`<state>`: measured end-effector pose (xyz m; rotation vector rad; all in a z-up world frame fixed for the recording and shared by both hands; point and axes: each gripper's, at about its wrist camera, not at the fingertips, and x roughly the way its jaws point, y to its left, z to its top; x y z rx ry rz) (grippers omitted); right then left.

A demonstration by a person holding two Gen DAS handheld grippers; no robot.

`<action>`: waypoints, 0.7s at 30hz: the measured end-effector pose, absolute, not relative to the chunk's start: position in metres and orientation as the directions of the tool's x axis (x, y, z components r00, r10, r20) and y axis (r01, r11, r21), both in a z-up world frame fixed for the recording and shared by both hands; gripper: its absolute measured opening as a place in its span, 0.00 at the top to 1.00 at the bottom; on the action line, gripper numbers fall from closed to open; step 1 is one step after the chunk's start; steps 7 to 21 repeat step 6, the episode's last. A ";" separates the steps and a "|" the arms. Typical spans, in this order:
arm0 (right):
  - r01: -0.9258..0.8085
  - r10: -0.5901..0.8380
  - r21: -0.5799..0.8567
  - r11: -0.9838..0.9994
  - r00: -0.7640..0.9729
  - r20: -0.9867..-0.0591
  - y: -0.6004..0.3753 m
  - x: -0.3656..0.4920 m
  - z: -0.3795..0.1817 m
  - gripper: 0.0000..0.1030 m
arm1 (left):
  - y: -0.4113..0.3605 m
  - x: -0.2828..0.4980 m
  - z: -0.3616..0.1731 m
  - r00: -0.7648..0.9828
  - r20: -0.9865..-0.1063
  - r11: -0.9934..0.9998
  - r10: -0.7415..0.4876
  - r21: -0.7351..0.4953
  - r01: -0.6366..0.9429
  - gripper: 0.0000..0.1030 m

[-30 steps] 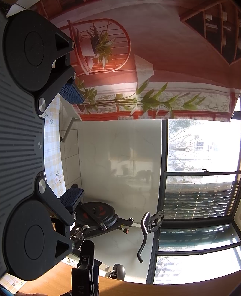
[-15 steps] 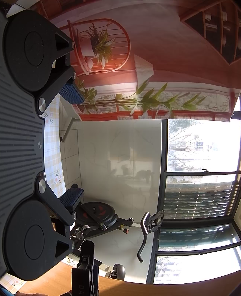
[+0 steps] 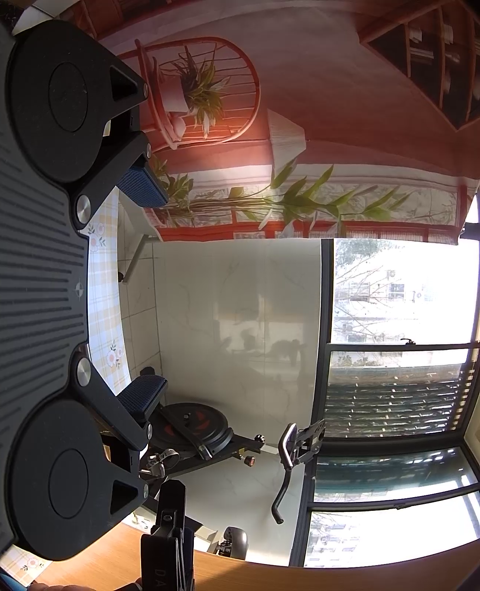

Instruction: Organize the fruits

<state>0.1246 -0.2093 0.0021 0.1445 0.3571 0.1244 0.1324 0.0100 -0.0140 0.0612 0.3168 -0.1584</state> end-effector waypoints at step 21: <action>-0.095 0.146 0.162 0.982 0.929 -0.339 -0.209 0.125 0.001 0.00 | 0.010 0.132 -0.014 0.937 -0.316 0.986 -0.147 0.032 0.166 0.04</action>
